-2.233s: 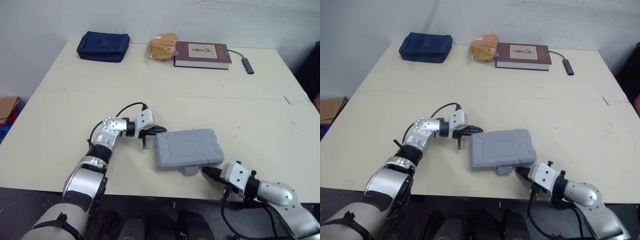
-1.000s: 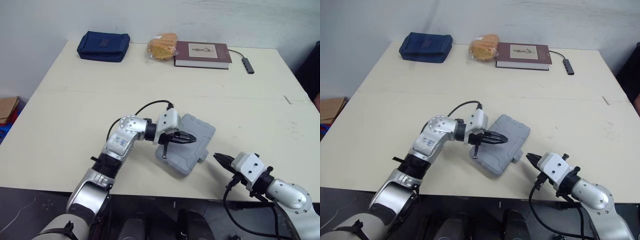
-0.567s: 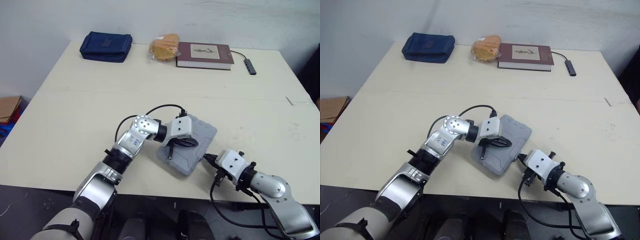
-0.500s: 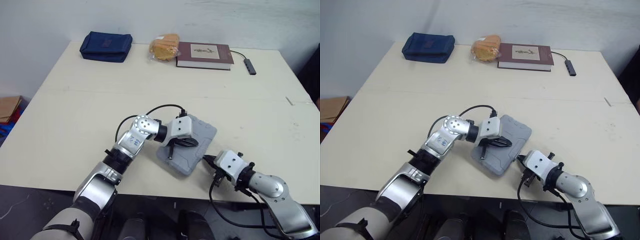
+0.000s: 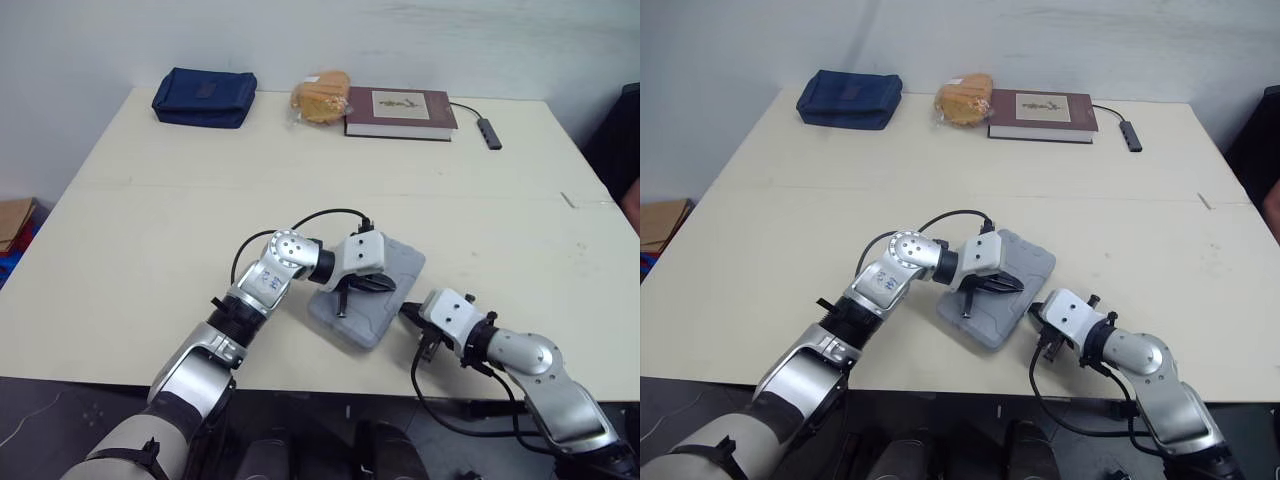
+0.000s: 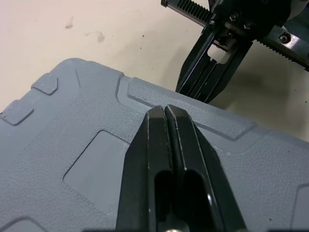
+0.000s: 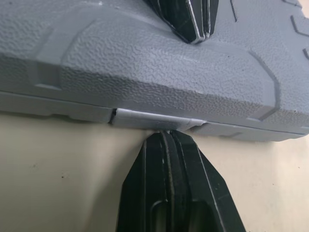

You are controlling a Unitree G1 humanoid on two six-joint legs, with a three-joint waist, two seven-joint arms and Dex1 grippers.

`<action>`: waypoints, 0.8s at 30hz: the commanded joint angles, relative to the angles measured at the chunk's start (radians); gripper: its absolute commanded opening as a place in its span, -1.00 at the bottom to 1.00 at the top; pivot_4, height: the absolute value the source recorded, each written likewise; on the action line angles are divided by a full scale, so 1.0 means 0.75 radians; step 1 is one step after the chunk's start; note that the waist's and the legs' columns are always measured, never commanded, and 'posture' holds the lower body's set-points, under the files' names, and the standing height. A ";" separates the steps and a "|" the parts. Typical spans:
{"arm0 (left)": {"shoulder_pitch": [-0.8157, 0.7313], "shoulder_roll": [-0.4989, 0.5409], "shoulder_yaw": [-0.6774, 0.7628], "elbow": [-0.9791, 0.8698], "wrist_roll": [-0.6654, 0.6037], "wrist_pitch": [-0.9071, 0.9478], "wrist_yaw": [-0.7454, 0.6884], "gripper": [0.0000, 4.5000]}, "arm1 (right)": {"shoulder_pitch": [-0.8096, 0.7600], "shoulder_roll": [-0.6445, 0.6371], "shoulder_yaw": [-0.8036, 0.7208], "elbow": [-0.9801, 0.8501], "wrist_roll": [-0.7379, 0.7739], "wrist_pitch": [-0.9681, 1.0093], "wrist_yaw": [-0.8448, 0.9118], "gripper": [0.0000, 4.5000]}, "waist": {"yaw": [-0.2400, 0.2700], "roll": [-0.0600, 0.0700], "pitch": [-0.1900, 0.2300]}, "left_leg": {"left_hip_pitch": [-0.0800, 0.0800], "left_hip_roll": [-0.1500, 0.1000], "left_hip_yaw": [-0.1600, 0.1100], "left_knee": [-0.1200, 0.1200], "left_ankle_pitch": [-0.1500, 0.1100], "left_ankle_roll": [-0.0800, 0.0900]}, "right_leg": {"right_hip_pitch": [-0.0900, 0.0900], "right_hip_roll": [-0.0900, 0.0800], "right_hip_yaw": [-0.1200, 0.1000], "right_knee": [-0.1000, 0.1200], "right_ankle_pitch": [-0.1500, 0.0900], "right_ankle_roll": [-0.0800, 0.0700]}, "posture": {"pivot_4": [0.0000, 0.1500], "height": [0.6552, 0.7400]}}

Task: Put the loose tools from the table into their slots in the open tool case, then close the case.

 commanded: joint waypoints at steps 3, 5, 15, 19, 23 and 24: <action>0.077 0.036 -0.156 0.157 0.153 0.077 -0.024 -0.99 | -0.100 0.059 0.025 0.077 0.071 -0.021 0.064 -0.98 | -0.020 -0.005 -0.005 | 0.007 0.005 -0.003 0.000 -0.003 -0.003 | 0.009 -0.003 0.005 -0.003 -0.002 -0.003 | 1.00 1.00; 0.077 0.031 -0.151 0.167 0.152 0.071 -0.023 -0.99 | -0.118 0.077 0.014 0.118 0.066 -0.043 0.056 -0.98 | -0.022 -0.006 -0.006 | 0.012 0.008 -0.003 -0.001 -0.005 -0.006 | 0.014 -0.003 0.005 -0.004 -0.003 -0.005 | 1.00 1.00; 0.158 0.087 0.119 0.048 -0.112 -0.201 -0.159 -0.99 | 0.058 -0.054 -0.174 -0.045 0.185 -0.147 0.174 -0.98 | -0.012 0.004 -0.008 | 0.018 0.014 -0.003 -0.007 -0.011 -0.012 | 0.014 -0.002 0.004 -0.002 -0.009 -0.016 | 1.00 1.00; 0.219 0.185 0.320 -0.048 -0.282 -0.296 -0.214 -0.99 | 0.242 -0.174 -0.378 -0.166 0.297 -0.229 0.309 -0.98 | -0.016 0.011 -0.003 | 0.018 0.014 -0.002 -0.007 -0.010 -0.014 | 0.014 0.000 0.003 -0.002 -0.009 -0.016 | 1.00 1.00; 0.281 0.300 0.476 -0.154 -0.396 -0.191 -0.200 -0.64 | 0.356 -0.219 -0.633 -0.244 0.463 -0.183 0.364 -0.70 | -0.013 0.011 0.001 | 0.018 0.015 -0.002 -0.008 -0.009 -0.014 | 0.014 0.001 0.003 -0.002 -0.009 -0.016 | 1.00 1.00; 0.305 0.349 0.508 -0.168 -0.398 -0.182 -0.198 -0.47 | 0.388 -0.237 -0.694 -0.253 0.468 -0.207 0.390 -0.55 | -0.012 0.009 0.003 | 0.018 0.015 -0.002 -0.008 -0.009 -0.014 | 0.014 0.001 0.003 -0.002 -0.009 -0.016 | 1.00 1.00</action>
